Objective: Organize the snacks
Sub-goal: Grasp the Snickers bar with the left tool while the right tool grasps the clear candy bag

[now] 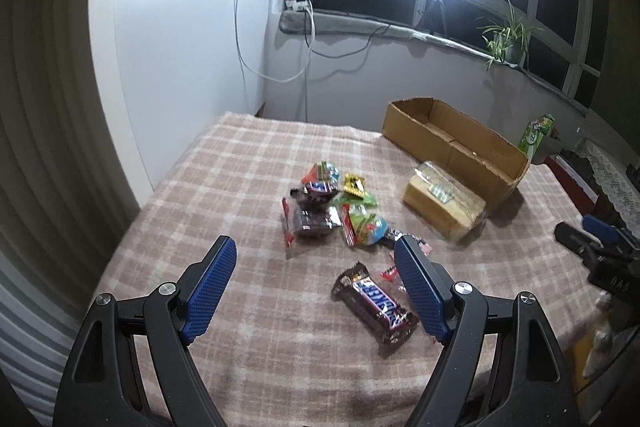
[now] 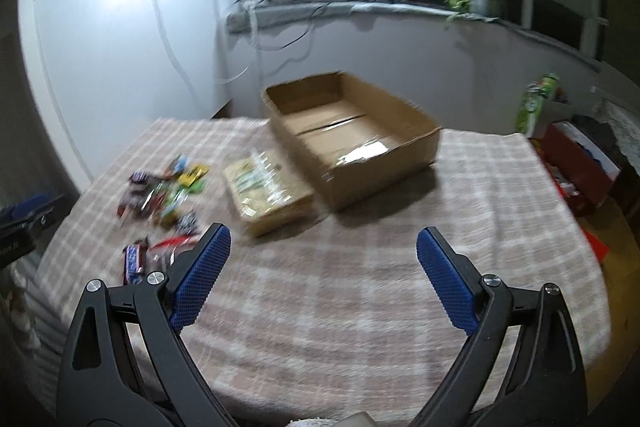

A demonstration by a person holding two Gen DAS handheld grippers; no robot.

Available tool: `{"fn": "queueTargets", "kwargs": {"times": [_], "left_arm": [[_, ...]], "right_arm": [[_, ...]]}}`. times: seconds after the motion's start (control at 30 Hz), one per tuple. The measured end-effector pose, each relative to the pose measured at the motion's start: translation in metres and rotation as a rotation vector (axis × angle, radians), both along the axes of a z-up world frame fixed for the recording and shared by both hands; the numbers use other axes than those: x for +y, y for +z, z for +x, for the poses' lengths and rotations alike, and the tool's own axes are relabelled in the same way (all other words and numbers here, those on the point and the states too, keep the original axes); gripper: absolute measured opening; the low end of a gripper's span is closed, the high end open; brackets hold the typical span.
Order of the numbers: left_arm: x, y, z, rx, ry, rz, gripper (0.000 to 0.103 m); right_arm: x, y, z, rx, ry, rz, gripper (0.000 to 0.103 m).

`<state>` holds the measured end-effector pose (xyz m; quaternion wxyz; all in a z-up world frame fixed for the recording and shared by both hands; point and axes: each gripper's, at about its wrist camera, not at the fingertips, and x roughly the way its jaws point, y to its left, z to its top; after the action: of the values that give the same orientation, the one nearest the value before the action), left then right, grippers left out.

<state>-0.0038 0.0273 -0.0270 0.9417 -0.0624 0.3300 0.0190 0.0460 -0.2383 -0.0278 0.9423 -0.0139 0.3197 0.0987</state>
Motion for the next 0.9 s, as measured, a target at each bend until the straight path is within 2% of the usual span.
{"fn": "queueTargets", "kwargs": {"times": [0.2,0.4,0.43,0.5,0.57,0.63,0.7,0.9], "left_arm": [[-0.008,-0.020,0.004,0.056,-0.046,-0.039,0.081],[-0.020,-0.040,0.013,0.128,-0.095,-0.120,0.079],[-0.021,-0.042,0.014,0.133,-0.105,-0.136,0.075],[-0.021,-0.047,0.018,0.150,-0.125,-0.182,0.061],[-0.020,-0.050,0.022,0.162,-0.130,-0.197,0.059],[-0.020,-0.054,0.025,0.174,-0.138,-0.221,0.054],[-0.021,-0.056,0.027,0.188,-0.141,-0.236,0.050],[-0.019,-0.063,0.036,0.222,-0.138,-0.252,0.049]], "right_arm": [[0.028,-0.016,-0.001,0.033,0.100,-0.021,0.096],[0.054,-0.030,-0.003,0.079,0.213,-0.029,0.096],[0.057,-0.032,-0.003,0.085,0.228,-0.029,0.093],[0.065,-0.038,-0.002,0.106,0.261,-0.024,0.087],[0.070,-0.043,0.002,0.136,0.287,-0.001,0.081],[0.077,-0.050,0.007,0.178,0.317,0.020,0.069],[0.082,-0.056,0.009,0.202,0.338,0.031,0.062],[0.095,-0.066,0.013,0.242,0.384,0.054,0.058]]}}
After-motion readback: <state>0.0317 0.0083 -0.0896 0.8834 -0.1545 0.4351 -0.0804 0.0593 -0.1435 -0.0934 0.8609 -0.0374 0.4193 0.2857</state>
